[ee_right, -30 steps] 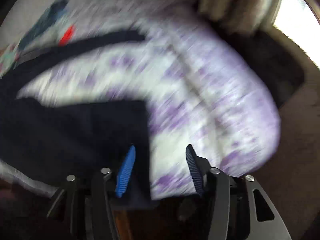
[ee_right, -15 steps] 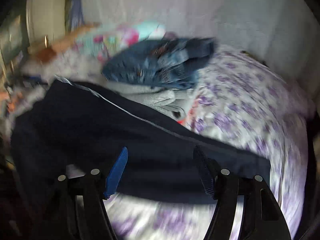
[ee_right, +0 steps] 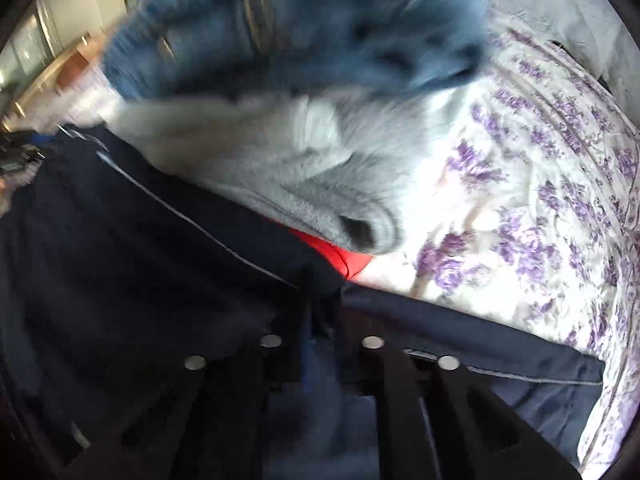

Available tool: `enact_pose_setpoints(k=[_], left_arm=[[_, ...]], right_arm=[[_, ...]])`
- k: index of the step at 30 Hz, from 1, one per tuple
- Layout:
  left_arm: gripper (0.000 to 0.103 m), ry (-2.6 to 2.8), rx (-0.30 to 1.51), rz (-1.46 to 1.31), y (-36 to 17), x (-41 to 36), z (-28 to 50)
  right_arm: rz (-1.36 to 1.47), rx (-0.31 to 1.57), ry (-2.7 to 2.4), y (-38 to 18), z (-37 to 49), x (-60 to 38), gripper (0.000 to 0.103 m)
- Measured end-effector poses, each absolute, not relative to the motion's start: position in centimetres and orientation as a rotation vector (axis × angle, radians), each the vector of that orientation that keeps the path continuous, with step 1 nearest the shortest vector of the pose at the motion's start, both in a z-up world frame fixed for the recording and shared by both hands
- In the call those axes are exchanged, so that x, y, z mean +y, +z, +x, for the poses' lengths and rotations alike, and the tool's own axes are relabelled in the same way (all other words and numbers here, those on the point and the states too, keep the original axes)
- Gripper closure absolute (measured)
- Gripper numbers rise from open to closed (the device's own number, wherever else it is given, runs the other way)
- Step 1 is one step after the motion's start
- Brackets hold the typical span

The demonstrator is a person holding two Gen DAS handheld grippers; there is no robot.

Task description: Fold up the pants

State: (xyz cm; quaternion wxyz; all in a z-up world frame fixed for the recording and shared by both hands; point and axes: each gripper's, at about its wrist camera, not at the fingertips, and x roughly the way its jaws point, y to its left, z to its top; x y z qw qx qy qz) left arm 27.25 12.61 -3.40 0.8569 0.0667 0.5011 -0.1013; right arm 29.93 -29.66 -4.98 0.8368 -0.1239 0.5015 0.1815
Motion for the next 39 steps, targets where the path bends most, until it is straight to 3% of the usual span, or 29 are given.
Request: enact_pose_setpoints(k=[3, 7, 10, 11, 12, 16, 17, 19, 21, 27, 33, 36, 39], left_arm=[[0.080, -0.254, 1.039, 0.061, -1.7, 13.7, 26.7], [0.076, -0.310, 1.017, 0.020, -0.5, 13.9, 26.2], [0.031, -0.305, 1.063, -0.029, -1.7, 13.3, 27.6], [0.021, -0.290, 1.083, -0.021, -2.3, 12.8, 28.1], [0.020, -0.276, 1.106, -0.007, -3.0, 12.3, 28.7], [0.020, -0.265, 1.178, 0.030, -5.0, 10.9, 30.5], [0.027, -0.270, 1.178, 0.018, -5.1, 10.9, 30.8], [0.053, -0.243, 1.160, 0.001, -4.4, 11.3, 31.2], [0.061, -0.267, 1.138, -0.049, -2.9, 12.0, 30.8], [0.067, -0.310, 0.952, -0.095, 4.6, 13.9, 26.9], [0.069, -0.431, 0.773, -0.124, 10.3, 19.2, 16.8], [0.069, -0.493, 0.833, -0.019, 8.6, 20.3, 12.1], [0.069, -0.506, 0.975, 0.048, 4.3, 21.9, 8.7]], right_arm=[[-0.250, 0.969, 0.417, -1.8, 27.2, -30.4, 0.095], [-0.257, 0.936, 0.410, -0.9, 24.9, -30.7, 0.096], [-0.257, 0.940, 0.395, -1.5, 23.7, -30.4, 0.096], [-0.251, 0.939, 0.390, -1.5, 23.5, -30.5, 0.096], [-0.248, 0.938, 0.388, -1.3, 23.2, -30.7, 0.096], [-0.238, 0.933, 0.391, -1.4, 22.7, -30.2, 0.095], [-0.238, 0.933, 0.393, -1.5, 22.6, -30.2, 0.095], [-0.241, 0.924, 0.393, -1.1, 23.2, -30.7, 0.096], [-0.230, 0.900, 0.390, -0.5, 22.4, -30.8, 0.096], [-0.235, 0.725, 0.349, 4.9, 19.5, -30.4, 0.096], [-0.323, 0.446, 0.433, 11.5, 4.0, -27.6, 0.096], [-0.385, 0.484, 0.533, 8.9, -4.4, -25.3, 0.096], [-0.392, 0.668, 0.588, 2.2, -8.6, -23.7, 0.096]])
